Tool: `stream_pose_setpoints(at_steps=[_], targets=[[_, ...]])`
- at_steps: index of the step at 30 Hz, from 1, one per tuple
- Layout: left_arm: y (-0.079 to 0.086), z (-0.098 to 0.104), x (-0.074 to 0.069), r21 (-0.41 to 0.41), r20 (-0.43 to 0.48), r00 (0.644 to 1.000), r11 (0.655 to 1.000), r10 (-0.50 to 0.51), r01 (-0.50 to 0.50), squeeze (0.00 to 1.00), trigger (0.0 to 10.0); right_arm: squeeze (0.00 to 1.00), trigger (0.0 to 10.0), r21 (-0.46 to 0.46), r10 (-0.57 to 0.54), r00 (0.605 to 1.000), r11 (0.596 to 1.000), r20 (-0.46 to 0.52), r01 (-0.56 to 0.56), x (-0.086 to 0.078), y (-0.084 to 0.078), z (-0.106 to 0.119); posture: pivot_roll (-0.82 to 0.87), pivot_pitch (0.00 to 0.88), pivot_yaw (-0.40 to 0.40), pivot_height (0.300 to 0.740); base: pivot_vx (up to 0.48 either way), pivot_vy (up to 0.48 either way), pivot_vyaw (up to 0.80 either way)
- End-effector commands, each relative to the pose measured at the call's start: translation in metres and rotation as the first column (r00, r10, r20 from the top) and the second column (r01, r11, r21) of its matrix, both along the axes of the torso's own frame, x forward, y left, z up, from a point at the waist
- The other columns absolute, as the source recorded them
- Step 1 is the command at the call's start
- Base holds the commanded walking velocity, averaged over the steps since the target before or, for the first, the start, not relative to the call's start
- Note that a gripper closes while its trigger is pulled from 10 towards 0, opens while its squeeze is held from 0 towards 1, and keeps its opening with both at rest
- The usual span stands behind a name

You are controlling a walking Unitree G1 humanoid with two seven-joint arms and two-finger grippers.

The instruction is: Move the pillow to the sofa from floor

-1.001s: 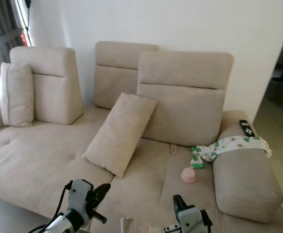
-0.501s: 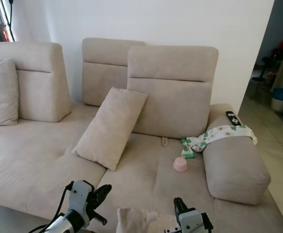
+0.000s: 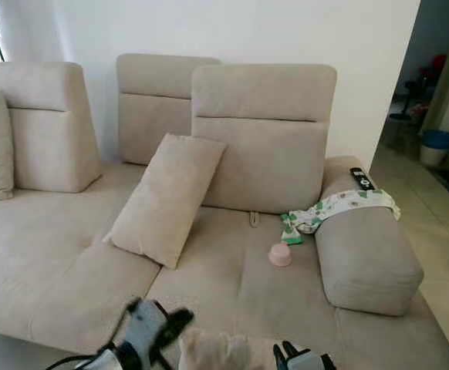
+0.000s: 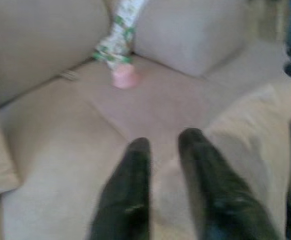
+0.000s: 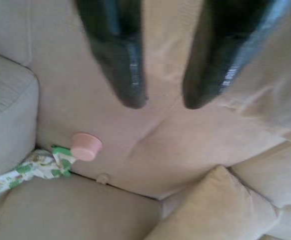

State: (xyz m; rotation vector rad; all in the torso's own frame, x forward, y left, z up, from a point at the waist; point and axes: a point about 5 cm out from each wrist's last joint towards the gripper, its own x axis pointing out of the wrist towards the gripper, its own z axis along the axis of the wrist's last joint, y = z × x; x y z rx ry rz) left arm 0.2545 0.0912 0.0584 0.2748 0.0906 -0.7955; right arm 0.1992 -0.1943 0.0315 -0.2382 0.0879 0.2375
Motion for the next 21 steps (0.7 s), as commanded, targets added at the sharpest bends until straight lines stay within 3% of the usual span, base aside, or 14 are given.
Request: stream_pose_setpoints(at_steps=[1, 5, 6, 9, 10, 12, 13, 16, 21], targets=[[-0.002, -0.002, 0.002, 0.068, 0.019, 0.999, 0.997, -0.050, 0.048, 1.00, 10.0, 1.00, 10.0, 0.009, 0.015, 1.000, 1.000, -0.023, -0.014, 0.001, 0.001, -0.002, -0.09, 0.000, 0.044, 0.596, 0.000, 0.000, 0.00], [-0.006, -0.005, 0.003, 0.143, 0.030, 0.995, 0.986, -0.092, 0.087, 1.00, 10.0, 1.00, 10.0, -0.001, 0.036, 0.999, 0.999, -0.036, -0.036, 0.002, 0.001, -0.001, -0.09, 0.000, 0.045, 0.596, 0.000, 0.000, 0.00], [-0.008, -0.010, 0.004, 0.215, 0.034, 0.992, 0.970, -0.121, 0.111, 0.00, 10.0, 0.92, 10.0, -0.014, 0.061, 0.996, 0.998, -0.063, -0.062, 0.002, -0.002, -0.001, -0.09, 0.000, 0.045, 0.596, 0.000, 0.000, 0.00], [-0.010, -0.013, 0.004, 0.253, 0.034, 0.991, 0.960, -0.133, 0.120, 0.00, 10.0, 0.92, 10.0, -0.022, 0.079, 0.993, 0.996, -0.090, -0.081, 0.002, -0.005, -0.002, -0.09, 0.000, 0.045, 0.596, 0.000, 0.000, 0.00], [-0.011, -0.016, 0.003, 0.280, 0.022, 0.989, 0.950, -0.147, 0.135, 0.00, 10.0, 0.00, 10.0, -0.019, 0.114, 0.986, 0.993, -0.119, -0.117, -0.001, -0.006, -0.003, -0.09, 0.000, 0.045, 0.596, 0.000, 0.000, 0.00], [-0.011, -0.018, 0.003, 0.297, 0.014, 0.988, 0.944, -0.156, 0.145, 0.00, 10.0, 0.00, 10.0, -0.015, 0.138, 0.981, 0.990, -0.137, -0.141, -0.002, -0.006, -0.004, -0.09, 0.000, 0.045, 0.596, 0.000, 0.000, 0.00], [-0.011, -0.026, 0.002, 0.364, -0.032, 0.982, 0.913, -0.184, 0.183, 0.00, 10.0, 0.00, 10.0, -0.007, 0.220, 0.952, 0.974, -0.213, -0.227, -0.008, -0.006, -0.009, -0.10, 0.000, 0.042, 0.596, 0.000, 0.000, 0.00], [-0.009, -0.031, 0.002, 0.412, -0.064, 0.978, 0.888, -0.197, 0.206, 0.00, 10.0, 0.00, 10.0, -0.009, 0.287, 0.922, 0.954, -0.261, -0.299, -0.013, -0.006, -0.011, -0.10, 0.000, 0.040, 0.596, 0.000, 0.000, 0.00], [-0.007, -0.034, 0.006, 0.450, -0.071, 0.979, 0.870, -0.190, 0.201, 0.00, 10.0, 0.00, 10.0, -0.027, 0.329, 0.903, 0.936, -0.277, -0.350, -0.013, -0.006, -0.008, -0.09, 0.000, 0.039, 0.596, 0.000, 0.000, 0.00]])
